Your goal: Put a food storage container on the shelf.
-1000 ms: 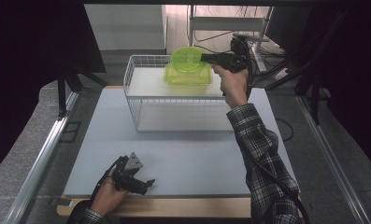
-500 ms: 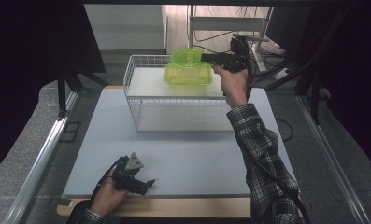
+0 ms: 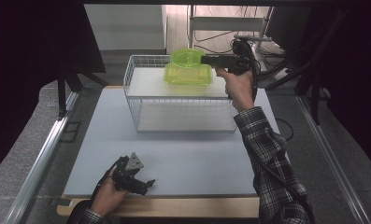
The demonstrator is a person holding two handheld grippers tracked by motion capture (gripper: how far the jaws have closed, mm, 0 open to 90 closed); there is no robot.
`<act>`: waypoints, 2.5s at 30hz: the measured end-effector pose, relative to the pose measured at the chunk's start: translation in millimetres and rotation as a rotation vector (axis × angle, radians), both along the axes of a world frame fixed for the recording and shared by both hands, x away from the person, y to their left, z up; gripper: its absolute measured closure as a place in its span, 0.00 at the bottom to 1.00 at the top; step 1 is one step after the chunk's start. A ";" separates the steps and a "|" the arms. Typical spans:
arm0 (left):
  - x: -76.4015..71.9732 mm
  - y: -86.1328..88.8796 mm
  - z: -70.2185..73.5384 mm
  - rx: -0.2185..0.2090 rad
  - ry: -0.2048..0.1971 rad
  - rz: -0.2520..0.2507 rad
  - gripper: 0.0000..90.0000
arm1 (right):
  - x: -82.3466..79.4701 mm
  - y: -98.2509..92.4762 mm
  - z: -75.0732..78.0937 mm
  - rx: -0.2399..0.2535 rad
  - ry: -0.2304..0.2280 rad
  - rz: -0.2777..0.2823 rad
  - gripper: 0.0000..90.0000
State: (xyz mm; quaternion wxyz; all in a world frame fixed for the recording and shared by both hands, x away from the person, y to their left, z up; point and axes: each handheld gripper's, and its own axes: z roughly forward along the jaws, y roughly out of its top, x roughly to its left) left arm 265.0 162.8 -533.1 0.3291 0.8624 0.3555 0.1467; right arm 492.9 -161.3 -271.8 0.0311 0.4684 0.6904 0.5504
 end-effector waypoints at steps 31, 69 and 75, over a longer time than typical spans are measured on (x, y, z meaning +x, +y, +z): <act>-0.2 -0.7 -0.5 0.009 0.004 -0.003 0.02 | -30.5 -3.2 -18.3 -0.169 -0.093 0.095 0.21; -0.2 0.3 1.5 -0.004 -0.002 0.006 0.03 | -70.5 -8.5 -49.5 -0.296 -0.195 0.162 0.07; -0.3 0.4 1.6 -0.003 -0.004 0.006 0.03 | -75.9 -12.3 -56.9 -0.303 -0.197 0.165 0.06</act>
